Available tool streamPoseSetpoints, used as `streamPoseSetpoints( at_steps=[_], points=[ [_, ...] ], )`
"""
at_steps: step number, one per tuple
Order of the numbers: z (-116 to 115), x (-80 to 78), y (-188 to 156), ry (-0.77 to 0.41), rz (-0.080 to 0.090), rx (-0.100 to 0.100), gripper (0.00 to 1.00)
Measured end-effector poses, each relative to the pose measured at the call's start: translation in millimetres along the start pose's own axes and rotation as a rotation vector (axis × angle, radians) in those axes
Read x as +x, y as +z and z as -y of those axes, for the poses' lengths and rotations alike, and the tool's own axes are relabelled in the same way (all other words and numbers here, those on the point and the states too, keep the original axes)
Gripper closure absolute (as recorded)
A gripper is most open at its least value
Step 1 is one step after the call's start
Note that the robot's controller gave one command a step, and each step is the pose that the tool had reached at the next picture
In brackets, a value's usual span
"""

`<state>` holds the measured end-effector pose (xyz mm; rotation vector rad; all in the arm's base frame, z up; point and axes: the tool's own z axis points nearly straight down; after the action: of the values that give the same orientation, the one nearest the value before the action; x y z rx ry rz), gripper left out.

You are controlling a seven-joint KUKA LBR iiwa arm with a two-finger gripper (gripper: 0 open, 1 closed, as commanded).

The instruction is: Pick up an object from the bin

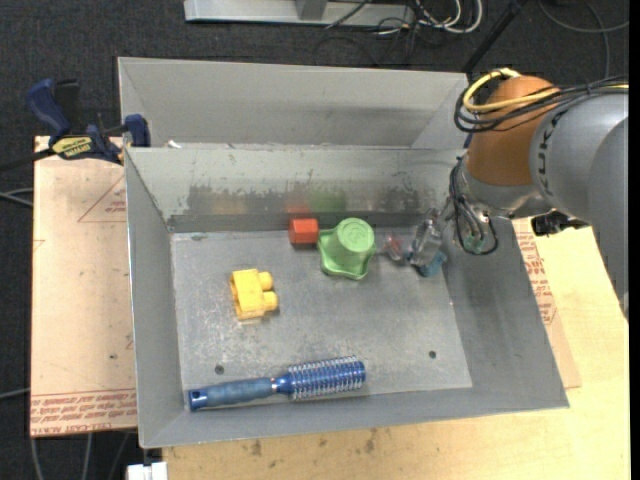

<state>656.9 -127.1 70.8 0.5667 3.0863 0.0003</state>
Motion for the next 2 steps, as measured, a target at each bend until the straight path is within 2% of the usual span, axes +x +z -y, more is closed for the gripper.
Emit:
streamPoseSetpoints(
  at_steps=[1,2],
  points=[
    [0.3,0.9,0.6,0.0,-0.004,0.001,0.0],
    [0.1,0.2,0.3,0.0,-0.001,0.001,1.0]
  ],
)
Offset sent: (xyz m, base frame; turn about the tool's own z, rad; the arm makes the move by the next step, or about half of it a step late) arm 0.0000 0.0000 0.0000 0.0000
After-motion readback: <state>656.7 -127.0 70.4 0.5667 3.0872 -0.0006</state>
